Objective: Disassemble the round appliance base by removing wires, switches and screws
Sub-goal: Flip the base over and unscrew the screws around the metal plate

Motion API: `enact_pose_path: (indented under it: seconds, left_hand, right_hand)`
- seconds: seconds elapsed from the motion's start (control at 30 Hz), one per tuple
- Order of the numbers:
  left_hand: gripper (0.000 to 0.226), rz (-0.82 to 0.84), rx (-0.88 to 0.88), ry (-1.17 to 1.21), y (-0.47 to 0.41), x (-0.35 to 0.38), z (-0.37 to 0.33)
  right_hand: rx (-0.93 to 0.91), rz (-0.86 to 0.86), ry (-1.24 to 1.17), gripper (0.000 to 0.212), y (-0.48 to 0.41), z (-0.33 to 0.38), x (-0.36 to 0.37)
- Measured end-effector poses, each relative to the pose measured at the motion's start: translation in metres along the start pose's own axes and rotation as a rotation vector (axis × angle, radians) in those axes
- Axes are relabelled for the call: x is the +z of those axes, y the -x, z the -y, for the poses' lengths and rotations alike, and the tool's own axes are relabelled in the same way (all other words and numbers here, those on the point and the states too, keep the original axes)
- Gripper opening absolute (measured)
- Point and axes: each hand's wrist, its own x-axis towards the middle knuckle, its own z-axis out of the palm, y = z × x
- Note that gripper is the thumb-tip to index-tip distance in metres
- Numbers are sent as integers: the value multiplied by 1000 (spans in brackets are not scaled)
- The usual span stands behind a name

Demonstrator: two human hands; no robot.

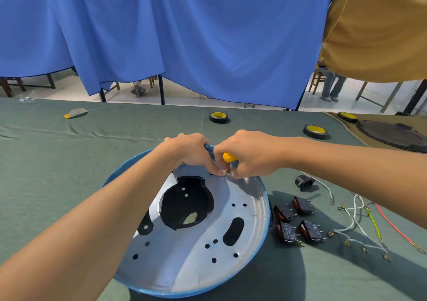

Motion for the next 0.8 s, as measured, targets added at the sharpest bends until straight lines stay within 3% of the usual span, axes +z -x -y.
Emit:
enact_pose_path:
  seconds: [0.27,0.4,0.53,0.8]
  left_hand:
    - [50,-8,-5,-1,-2,1,1]
    - [51,1,-6,-12,-2,0,1]
    - [51,-4,-1,-21,-2,1,2]
    - [52,-2,-8,-8,-1,0,2]
  right_hand:
    - [27,-17,-67,24,1,-3,1]
    - [14,-5,-27,16,2,-3,1]
    - [0,30,106,10,4,-2,1]
    - [-49,107,440,23,-11,6,-5]
